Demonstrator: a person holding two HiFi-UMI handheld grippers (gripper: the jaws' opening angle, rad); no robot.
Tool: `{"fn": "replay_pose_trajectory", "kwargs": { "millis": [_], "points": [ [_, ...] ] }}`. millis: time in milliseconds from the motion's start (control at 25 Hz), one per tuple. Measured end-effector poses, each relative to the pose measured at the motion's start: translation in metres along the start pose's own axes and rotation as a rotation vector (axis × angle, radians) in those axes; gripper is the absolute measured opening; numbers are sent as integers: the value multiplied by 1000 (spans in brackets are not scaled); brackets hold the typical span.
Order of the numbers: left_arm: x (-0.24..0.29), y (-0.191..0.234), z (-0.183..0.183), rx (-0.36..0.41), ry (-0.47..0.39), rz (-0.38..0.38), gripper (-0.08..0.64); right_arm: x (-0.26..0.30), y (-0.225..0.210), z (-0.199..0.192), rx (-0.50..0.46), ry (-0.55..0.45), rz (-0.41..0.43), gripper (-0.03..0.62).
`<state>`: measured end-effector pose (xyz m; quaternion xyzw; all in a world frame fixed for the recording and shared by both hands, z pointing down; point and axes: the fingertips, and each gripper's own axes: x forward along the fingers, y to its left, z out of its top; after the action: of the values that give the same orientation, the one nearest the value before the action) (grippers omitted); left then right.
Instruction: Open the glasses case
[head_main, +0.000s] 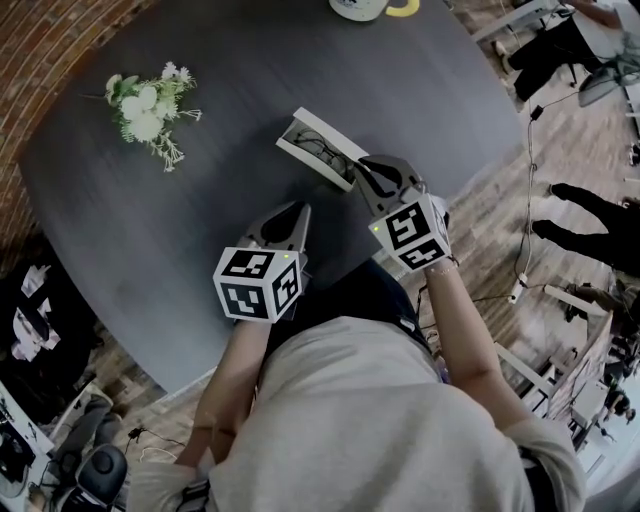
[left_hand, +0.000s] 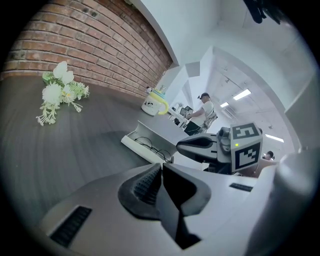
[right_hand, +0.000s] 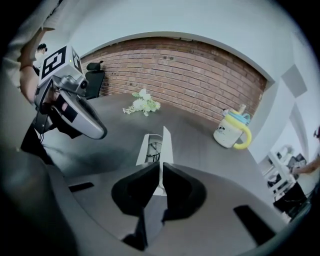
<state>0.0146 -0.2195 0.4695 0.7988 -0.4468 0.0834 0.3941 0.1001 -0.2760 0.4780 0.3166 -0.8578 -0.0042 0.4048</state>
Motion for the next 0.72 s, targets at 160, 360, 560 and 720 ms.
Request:
{"fn": "replay_pose_trajectory", "kwargs": {
  "millis": [160, 360, 560, 720],
  "points": [
    [1, -3, 1, 22, 4, -10, 29, 2, -16, 0, 34, -14, -28, 21],
    [1, -8, 1, 40, 4, -18, 29, 7, -37, -8, 91, -25, -59, 18],
    [1, -12, -2, 70, 18, -19, 29, 14, -54, -15, 103, 4, -87, 18],
    [2, -15, -5, 93, 29, -15, 29, 18, -61, -20, 154, 2, -96, 23]
  ]
}}
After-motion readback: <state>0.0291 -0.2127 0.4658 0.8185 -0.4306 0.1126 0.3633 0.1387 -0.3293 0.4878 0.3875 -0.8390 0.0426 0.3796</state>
